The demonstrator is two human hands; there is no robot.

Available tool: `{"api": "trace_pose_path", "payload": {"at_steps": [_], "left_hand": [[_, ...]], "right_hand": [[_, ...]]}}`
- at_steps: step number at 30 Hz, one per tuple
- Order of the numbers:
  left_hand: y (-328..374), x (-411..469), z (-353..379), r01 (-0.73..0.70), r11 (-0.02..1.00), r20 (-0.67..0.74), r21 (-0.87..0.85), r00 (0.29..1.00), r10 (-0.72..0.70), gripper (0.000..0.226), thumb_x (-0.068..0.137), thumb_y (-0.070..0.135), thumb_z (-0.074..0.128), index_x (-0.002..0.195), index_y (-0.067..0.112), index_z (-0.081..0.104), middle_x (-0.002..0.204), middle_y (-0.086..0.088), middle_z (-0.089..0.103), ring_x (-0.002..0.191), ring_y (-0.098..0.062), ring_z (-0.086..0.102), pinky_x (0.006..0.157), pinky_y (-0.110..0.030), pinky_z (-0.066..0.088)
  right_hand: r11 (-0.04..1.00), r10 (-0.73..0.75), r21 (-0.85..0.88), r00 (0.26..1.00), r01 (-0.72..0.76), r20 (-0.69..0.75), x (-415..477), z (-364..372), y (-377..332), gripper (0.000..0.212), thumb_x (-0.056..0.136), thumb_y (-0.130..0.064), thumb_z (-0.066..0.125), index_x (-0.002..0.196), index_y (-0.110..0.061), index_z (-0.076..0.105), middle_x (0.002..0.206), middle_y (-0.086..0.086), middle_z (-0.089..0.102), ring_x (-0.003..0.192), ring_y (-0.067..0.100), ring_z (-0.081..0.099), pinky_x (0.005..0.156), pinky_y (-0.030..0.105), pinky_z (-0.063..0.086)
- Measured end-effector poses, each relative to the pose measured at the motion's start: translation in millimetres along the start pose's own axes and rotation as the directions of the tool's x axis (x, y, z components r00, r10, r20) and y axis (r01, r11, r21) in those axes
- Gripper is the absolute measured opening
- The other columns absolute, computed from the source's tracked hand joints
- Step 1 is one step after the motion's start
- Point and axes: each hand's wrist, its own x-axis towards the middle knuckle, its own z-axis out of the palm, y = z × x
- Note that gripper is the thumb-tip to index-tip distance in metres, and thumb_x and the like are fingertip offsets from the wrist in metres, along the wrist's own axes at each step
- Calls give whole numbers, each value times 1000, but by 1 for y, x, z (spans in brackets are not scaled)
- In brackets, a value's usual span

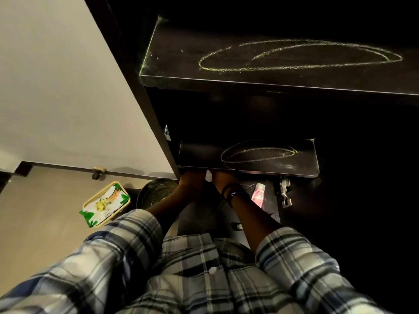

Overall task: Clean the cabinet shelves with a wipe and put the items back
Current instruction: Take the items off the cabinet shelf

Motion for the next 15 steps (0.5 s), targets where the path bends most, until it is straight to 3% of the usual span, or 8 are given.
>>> {"api": "trace_pose_path", "payload": {"at_steps": [3,5,7,10,13,15], "left_hand": [[-4,0,4,-56,996,-54,-69,997,53,32,95,23,47,123,8,50,130,-15,53,119,-32,50,96,-40,46],[-7,-6,5,-70,992,-69,-105,996,63,35,91,28,53,122,11,53,127,-14,56,116,-32,53,93,-43,48],[-3,-14,8,-83,991,-66,-105,995,77,43,91,25,53,131,10,45,135,-16,48,122,-34,47,98,-44,44],[2,-29,10,-194,981,-161,-15,969,189,69,89,15,54,147,6,18,152,-21,19,139,-38,21,113,-44,23],[0,-32,16,-304,949,-314,82,896,314,84,80,9,62,147,7,12,153,-24,15,141,-43,13,115,-48,17],[0,-36,21,-335,936,-315,112,881,353,77,81,7,47,148,6,8,154,-25,9,142,-42,3,115,-46,8]], "right_hand": [[999,-31,20,993,34,-114,-5,2,10,49,93,-38,41,126,-5,55,133,17,54,126,32,46,106,37,34],[999,6,40,975,3,-222,-10,2,23,33,94,-22,50,116,0,61,121,21,61,117,35,53,98,35,39],[991,133,62,956,-121,-262,-13,1,47,27,92,-17,55,110,1,63,114,22,63,111,37,57,92,39,44],[940,342,74,913,-334,-224,-16,-3,86,32,86,-20,61,112,-1,59,116,21,62,111,37,57,92,42,49],[900,429,-2,888,-436,-167,-20,-8,102,40,87,-32,60,117,-4,58,124,18,59,119,36,53,100,41,45],[882,465,-20,878,-470,-111,-17,-3,108,47,89,-37,56,123,-6,53,131,16,54,124,36,48,106,41,39]]}}
